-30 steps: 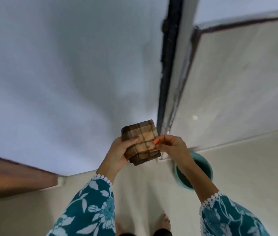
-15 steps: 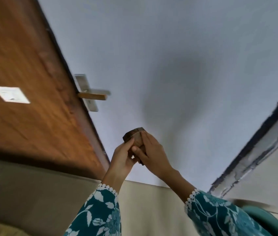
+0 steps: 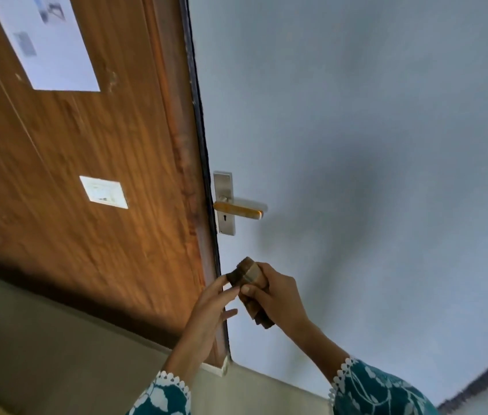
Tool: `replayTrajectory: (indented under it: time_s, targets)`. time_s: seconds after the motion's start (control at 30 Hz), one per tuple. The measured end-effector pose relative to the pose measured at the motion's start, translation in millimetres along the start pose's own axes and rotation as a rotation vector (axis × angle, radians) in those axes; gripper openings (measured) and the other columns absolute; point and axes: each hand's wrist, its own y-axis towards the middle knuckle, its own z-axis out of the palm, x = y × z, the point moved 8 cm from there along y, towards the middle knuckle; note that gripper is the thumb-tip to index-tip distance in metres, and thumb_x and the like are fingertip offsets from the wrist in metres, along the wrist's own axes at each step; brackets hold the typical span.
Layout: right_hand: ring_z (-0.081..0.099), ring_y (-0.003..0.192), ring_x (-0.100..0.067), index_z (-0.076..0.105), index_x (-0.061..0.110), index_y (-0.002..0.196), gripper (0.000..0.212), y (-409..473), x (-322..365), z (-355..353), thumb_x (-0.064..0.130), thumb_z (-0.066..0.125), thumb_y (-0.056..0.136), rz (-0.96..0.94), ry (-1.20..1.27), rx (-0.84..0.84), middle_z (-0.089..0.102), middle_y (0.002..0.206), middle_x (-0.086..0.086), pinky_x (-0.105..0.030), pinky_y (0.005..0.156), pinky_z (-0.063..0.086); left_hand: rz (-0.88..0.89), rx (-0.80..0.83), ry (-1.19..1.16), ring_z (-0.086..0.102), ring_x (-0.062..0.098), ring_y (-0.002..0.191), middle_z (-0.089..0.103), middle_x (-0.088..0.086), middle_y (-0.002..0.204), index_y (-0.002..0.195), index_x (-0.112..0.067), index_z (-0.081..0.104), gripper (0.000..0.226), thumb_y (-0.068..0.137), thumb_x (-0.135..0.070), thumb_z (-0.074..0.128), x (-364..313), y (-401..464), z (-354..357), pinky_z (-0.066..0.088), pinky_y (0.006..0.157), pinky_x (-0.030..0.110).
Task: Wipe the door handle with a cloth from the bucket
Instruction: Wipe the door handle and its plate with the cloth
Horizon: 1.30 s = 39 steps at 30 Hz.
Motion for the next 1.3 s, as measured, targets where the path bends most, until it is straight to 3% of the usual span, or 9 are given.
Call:
replayTrajectory:
  time_s: [0.13, 0.3, 0.47, 0.67, 0.87, 0.97, 1.03, 1.17, 1.3]
  targets:
    - [0.058, 0.065, -0.003, 0.058, 0.021, 0.112, 0.028, 36, 9, -17, 0.035, 0.059, 0.088, -0.043, -0.108, -0.035, 0.061, 0.08, 0.012, -0.011, 0.066, 0.048, 0.099, -0.08, -0.022, 0.059, 0.023, 0.111, 0.061, 0.006, 0.12, 0.113, -0.02, 0.061, 0.024, 0.092, -0.011, 0.057, -34, 15, -21, 0.047, 0.099, 0.044]
    - [0.063, 0.068, -0.012, 0.057, 0.021, 0.103, 0.019, 74, 20, -39, 0.034, 0.055, 0.088, -0.103, -0.192, -0.119, 0.066, 0.083, 0.004, -0.033, 0.066, 0.056, 0.186, -0.221, 0.002, 0.059, 0.02, 0.112, 0.061, 0.002, 0.12, 0.104, -0.025, 0.063, 0.018, 0.094, -0.013, 0.055, -63, 44, -51, 0.048, 0.099, 0.044]
    - [0.063, 0.064, -0.019, 0.054, 0.027, 0.108, 0.021, 105, 20, -57, 0.036, 0.05, 0.089, -0.105, -0.276, -0.162, 0.066, 0.086, -0.001, -0.039, 0.061, 0.057, 0.291, -0.301, 0.011, 0.059, 0.018, 0.11, 0.062, -0.001, 0.113, 0.1, -0.025, 0.064, 0.02, 0.093, -0.008, 0.055, -78, 72, -74, 0.05, 0.096, 0.04]
    - [0.066, 0.068, -0.021, 0.052, 0.024, 0.12, 0.037, 138, 52, -76, 0.037, 0.058, 0.087, -0.124, -0.485, -0.312, 0.072, 0.084, 0.002, -0.033, 0.064, 0.053, 0.655, -0.429, 0.212, 0.06, 0.017, 0.108, 0.061, 0.005, 0.117, 0.109, -0.024, 0.06, 0.026, 0.093, -0.004, 0.053, -118, 116, -103, 0.049, 0.089, 0.021]
    - [0.063, 0.063, -0.026, 0.062, 0.017, 0.106, 0.027, 193, 73, -21, 0.024, 0.061, 0.08, -0.258, -0.843, -0.34, 0.073, 0.079, -0.002, -0.025, 0.052, 0.036, 1.011, -0.487, 0.492, 0.048, 0.018, 0.124, 0.048, 0.014, 0.136, 0.125, -0.003, 0.054, 0.039, 0.086, -0.004, 0.053, -168, 162, -112, 0.038, 0.106, 0.027]
    - [0.06, 0.052, -0.022, 0.067, 0.017, 0.084, 0.021, 216, 71, 16, 0.019, 0.075, 0.065, -0.293, -1.003, -0.303, 0.072, 0.067, 0.0, -0.022, 0.05, 0.038, 1.151, -0.465, 0.599, 0.039, 0.031, 0.134, 0.041, 0.018, 0.144, 0.133, -0.003, 0.045, 0.045, 0.088, -0.007, 0.052, -180, 180, -110, 0.036, 0.107, 0.053]
    - [0.061, 0.052, -0.02, 0.068, 0.019, 0.081, 0.025, 224, 62, 32, 0.022, 0.082, 0.06, -0.247, -1.05, -0.257, 0.072, 0.068, 0.001, -0.024, 0.051, 0.044, 1.221, -0.47, 0.665, 0.031, 0.032, 0.139, 0.037, 0.02, 0.147, 0.135, -0.002, 0.042, 0.047, 0.09, -0.009, 0.052, -183, 191, -108, 0.029, 0.109, 0.059]
    - [0.065, 0.06, -0.024, 0.07, 0.02, 0.094, 0.032, 222, 46, 37, 0.023, 0.078, 0.062, -0.142, -1.061, -0.235, 0.074, 0.082, 0.0, -0.03, 0.058, 0.048, 1.26, -0.491, 0.77, 0.024, 0.03, 0.143, 0.027, 0.02, 0.152, 0.139, 0.001, 0.037, 0.049, 0.095, -0.021, 0.044, -182, 207, -104, 0.017, 0.115, 0.055]
    - [0.066, 0.069, -0.033, 0.063, 0.02, 0.118, 0.057, 205, 40, 39, 0.019, 0.073, 0.061, -0.129, -1.09, -0.208, 0.07, 0.111, -0.006, -0.039, 0.061, 0.049, 1.27, -0.507, 0.835, 0.019, 0.033, 0.143, 0.021, 0.024, 0.152, 0.143, 0.002, 0.029, 0.054, 0.098, -0.029, 0.037, -178, 218, -97, 0.008, 0.115, 0.056]
